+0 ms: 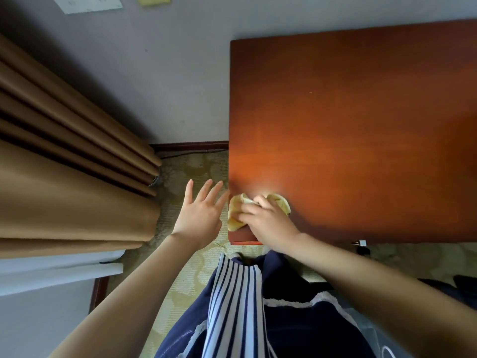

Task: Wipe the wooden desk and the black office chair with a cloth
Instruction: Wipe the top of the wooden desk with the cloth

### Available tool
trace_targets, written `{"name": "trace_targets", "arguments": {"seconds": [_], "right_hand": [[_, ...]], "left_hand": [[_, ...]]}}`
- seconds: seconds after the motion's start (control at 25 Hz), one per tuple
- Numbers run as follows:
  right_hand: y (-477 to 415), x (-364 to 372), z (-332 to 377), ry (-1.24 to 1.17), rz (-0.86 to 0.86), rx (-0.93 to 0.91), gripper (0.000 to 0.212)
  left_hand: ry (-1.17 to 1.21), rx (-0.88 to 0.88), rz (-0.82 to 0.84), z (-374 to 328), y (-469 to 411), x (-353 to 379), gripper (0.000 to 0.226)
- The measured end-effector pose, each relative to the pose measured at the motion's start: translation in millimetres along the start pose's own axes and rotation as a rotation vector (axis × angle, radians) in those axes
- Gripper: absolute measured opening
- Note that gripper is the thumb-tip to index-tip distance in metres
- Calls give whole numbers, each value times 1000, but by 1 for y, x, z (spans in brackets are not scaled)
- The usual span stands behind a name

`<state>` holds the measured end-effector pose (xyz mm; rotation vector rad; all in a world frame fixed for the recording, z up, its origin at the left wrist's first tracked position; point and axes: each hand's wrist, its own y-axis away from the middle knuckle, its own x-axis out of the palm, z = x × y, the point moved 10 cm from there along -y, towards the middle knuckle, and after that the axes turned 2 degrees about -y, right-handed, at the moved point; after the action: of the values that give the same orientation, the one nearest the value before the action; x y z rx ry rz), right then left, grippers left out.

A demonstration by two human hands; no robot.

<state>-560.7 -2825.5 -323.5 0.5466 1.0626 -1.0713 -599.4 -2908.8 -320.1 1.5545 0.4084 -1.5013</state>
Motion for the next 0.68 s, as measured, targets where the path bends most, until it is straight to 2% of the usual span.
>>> {"name": "trace_targets", "arguments": {"seconds": [0.12, 0.28, 0.4, 0.6, 0.68], "right_hand": [[37, -14, -9, 12, -47, -43, 45], [90, -33, -50, 25, -52, 99, 58], [131, -63, -97, 45, -131, 347, 53], [198, -107, -176, 103, -210, 804, 40], [227, -124, -203, 125, -327, 1044, 37]], "left_hand": [[9, 72, 16, -20, -17, -5, 68], [-53, 156, 158, -48, -39, 1, 107], [-143, 200, 205, -66, -53, 3, 128], [-229, 262, 226, -83, -61, 6, 138], [-226, 261, 237, -84, -62, 8, 138]]}}
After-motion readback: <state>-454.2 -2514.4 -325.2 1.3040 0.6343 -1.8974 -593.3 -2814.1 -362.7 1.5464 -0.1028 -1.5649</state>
